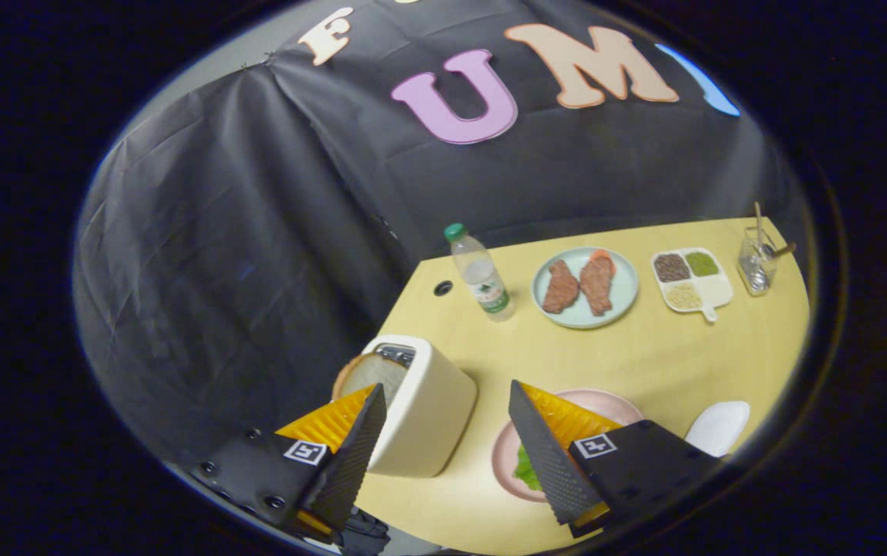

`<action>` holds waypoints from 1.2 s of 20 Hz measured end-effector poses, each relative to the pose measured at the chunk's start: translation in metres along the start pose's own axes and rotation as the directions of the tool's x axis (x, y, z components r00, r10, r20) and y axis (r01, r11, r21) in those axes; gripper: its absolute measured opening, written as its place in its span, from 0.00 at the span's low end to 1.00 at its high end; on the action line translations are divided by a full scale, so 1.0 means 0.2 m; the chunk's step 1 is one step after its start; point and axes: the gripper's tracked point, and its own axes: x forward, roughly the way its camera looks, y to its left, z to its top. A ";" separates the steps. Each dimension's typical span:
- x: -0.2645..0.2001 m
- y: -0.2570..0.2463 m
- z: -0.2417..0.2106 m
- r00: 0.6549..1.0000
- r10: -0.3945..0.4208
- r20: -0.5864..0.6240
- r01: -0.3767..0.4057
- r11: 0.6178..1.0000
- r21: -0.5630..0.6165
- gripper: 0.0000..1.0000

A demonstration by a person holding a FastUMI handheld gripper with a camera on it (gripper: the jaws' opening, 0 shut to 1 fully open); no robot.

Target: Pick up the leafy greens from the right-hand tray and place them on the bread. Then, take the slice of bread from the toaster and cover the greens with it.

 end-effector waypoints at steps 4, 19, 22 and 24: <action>0.13 0.21 0.03 1.000 0.019 -0.002 -0.019 0.999 -0.030 0.99; 0.50 0.44 -0.25 0.988 -0.097 -0.118 0.069 0.973 -0.220 0.84; 0.53 0.41 -0.27 0.984 -0.113 -0.136 0.079 0.970 -0.231 0.76; 0.53 0.40 -0.29 0.981 -0.119 -0.152 0.082 0.970 -0.230 0.71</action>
